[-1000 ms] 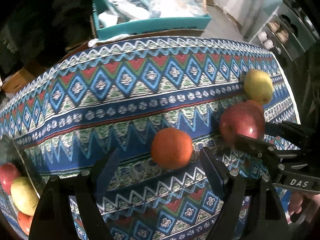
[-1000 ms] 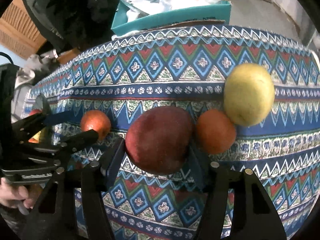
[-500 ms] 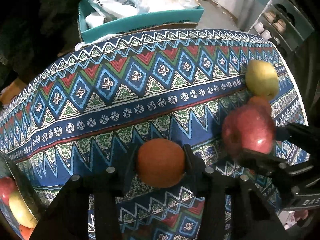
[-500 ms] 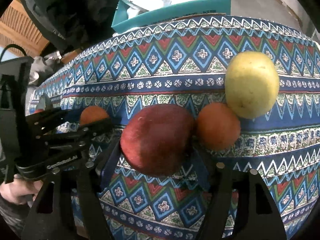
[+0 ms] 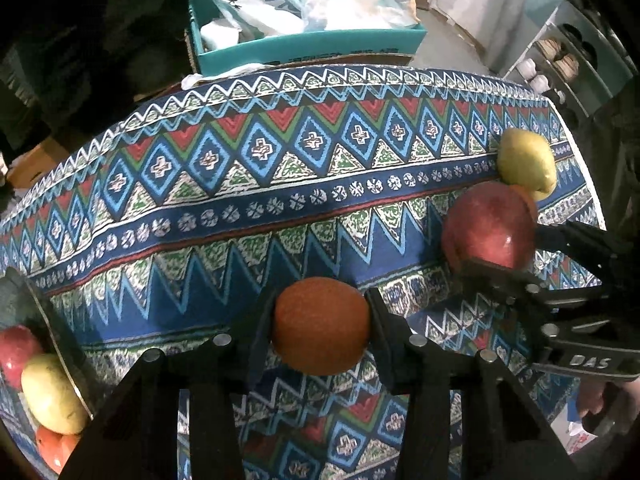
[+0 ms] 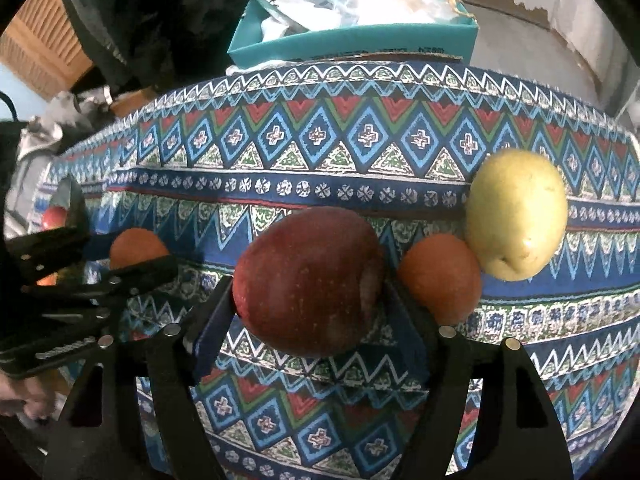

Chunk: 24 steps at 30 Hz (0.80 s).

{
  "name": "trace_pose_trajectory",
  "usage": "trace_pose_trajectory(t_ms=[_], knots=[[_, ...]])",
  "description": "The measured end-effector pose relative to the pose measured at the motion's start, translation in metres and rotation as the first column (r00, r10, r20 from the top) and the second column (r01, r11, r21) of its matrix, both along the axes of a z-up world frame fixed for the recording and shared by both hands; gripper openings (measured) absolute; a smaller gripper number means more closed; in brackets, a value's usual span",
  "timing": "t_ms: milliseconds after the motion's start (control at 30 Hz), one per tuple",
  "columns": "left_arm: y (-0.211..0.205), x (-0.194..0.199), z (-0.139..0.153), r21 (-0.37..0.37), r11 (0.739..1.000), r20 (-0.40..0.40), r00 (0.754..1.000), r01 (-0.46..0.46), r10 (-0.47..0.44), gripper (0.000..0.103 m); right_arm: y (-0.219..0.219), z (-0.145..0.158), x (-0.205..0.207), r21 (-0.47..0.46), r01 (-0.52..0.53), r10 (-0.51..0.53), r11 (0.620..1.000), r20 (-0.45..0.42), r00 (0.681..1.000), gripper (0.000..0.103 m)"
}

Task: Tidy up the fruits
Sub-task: 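Lift and carry the orange with the left tool while the right tool carries the apple to the bowl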

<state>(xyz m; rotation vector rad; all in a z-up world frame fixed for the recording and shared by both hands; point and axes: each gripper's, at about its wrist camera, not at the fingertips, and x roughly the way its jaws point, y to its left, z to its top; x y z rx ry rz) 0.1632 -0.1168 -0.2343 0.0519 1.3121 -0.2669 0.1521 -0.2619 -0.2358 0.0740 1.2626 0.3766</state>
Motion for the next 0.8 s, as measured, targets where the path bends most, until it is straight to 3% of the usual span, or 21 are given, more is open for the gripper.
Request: trace_pose_trajectory(t_ms=[100,200,533,800], knots=[[0.002,-0.006,0.009,-0.013,1.000,0.014,1.000,0.007,-0.007,0.045,0.006,0.004,-0.006,-0.042,-0.014,0.015,0.999,0.034,0.999,0.071],[0.003,-0.015,0.022,-0.014,1.000,0.042,0.999,0.023,-0.023,0.045,0.006,0.013,-0.009,-0.041,-0.007,0.010,0.999,0.068,0.998,0.061],[0.018,-0.034,0.033,-0.011,1.000,0.047,0.999,0.010,-0.009,0.045,-0.001,0.008,0.001,-0.014,0.017,-0.017,1.000,0.018,1.000,0.062],[0.035,-0.040,0.029,-0.008,1.000,0.029,0.999,-0.016,0.016,0.045,0.003,-0.002,0.011,-0.090,0.018,-0.014,0.996,0.041,0.999,0.063]])
